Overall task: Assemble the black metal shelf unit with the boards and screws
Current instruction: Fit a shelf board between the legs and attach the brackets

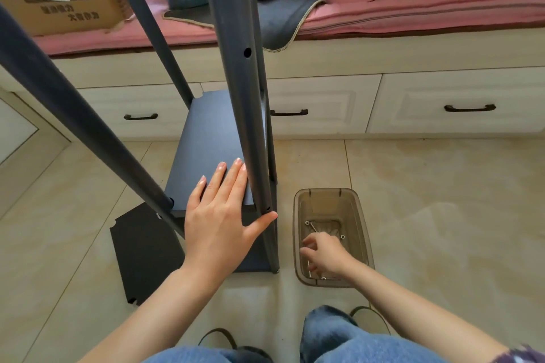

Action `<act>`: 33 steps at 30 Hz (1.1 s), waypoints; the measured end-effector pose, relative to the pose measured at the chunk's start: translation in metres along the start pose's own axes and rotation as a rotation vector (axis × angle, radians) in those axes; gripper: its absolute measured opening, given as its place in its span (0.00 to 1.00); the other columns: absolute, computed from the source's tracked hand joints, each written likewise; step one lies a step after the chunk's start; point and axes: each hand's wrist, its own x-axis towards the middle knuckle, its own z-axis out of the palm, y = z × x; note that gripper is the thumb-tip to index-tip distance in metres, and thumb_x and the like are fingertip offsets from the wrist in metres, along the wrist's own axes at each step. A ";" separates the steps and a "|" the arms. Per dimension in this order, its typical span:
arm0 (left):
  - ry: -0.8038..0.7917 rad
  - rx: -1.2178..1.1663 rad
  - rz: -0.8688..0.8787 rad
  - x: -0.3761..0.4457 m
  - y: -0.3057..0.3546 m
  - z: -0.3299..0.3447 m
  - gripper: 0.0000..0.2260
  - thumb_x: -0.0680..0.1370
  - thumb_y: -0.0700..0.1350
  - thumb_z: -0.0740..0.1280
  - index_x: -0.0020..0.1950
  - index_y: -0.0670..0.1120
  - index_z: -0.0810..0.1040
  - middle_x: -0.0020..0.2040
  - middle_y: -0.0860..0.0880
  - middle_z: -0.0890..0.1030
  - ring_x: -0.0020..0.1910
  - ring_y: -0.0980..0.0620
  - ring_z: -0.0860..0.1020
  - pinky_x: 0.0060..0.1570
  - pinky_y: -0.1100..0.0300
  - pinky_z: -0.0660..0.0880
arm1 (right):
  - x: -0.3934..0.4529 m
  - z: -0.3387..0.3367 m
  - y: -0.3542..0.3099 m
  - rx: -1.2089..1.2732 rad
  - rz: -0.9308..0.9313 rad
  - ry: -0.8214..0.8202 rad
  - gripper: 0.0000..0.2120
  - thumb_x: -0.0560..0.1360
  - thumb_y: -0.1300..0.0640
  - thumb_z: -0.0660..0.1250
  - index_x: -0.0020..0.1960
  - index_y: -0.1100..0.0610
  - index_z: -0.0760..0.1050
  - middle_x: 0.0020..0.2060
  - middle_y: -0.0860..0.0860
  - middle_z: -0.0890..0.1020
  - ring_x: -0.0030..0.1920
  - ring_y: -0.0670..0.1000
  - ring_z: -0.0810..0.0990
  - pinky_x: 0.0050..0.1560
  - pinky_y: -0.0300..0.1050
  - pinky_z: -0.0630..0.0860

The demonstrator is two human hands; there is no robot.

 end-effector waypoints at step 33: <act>-0.075 0.018 0.036 -0.007 -0.003 0.003 0.34 0.78 0.70 0.50 0.73 0.50 0.75 0.74 0.52 0.72 0.77 0.48 0.65 0.74 0.46 0.62 | 0.053 0.011 0.043 -0.669 -0.114 -0.191 0.08 0.77 0.63 0.61 0.55 0.59 0.75 0.58 0.59 0.76 0.57 0.59 0.77 0.54 0.45 0.72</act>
